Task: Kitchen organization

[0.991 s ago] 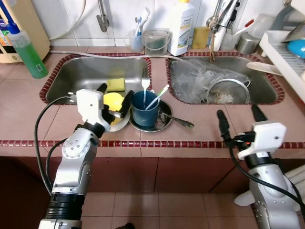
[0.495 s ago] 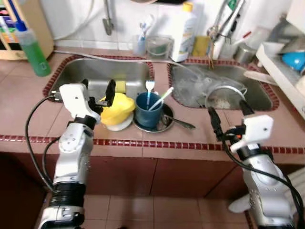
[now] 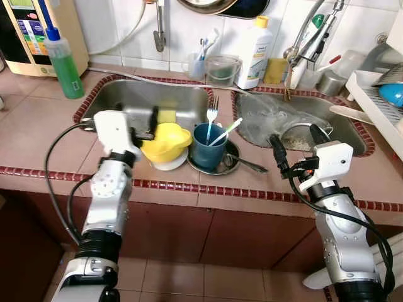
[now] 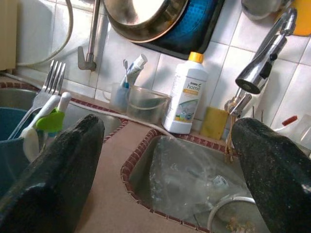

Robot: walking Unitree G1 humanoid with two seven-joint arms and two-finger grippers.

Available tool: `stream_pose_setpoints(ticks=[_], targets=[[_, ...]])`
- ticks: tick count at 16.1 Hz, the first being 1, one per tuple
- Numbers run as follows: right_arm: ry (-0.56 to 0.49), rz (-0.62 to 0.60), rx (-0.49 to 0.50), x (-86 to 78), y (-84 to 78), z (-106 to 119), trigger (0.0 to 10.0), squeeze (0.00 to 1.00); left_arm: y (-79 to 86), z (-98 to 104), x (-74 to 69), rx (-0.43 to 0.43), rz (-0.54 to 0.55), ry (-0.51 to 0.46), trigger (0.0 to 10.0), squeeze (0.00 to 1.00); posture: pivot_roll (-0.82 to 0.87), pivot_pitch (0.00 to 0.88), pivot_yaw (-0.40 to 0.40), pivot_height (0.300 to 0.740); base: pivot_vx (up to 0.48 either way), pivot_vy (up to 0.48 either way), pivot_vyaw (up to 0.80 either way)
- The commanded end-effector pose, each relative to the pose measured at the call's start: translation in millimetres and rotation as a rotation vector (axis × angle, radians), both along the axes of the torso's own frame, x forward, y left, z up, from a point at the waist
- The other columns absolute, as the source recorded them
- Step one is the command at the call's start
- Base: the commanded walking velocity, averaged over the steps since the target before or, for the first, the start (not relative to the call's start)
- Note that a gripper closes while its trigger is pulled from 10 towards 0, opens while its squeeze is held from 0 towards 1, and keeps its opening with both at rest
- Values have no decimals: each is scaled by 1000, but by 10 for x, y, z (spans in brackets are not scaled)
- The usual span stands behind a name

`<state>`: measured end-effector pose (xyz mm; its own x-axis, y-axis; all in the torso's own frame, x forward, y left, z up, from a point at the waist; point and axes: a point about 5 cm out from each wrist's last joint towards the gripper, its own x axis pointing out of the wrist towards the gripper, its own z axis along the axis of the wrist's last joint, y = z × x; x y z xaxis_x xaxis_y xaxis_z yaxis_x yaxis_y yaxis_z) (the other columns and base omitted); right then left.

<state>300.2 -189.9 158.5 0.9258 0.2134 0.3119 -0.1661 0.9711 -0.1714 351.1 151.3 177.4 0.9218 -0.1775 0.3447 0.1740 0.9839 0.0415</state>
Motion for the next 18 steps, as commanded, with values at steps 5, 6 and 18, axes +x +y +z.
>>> stream_pose_setpoints(ticks=[5,6,18], targets=[[14,54,8,-150,22,-34,10000,0,-227,115,-283,98,-286,-20,10000,0,-114,55,0,740,0,0,0],[23,56,2,-155,20,-45,10000,0,-291,115,-319,129,-325,-9,10000,0,-114,55,0,740,0,0,0],[211,313,45,-445,160,-234,10000,0,-779,110,-456,186,-416,196,10000,0,-126,98,19,740,0,0,0]])
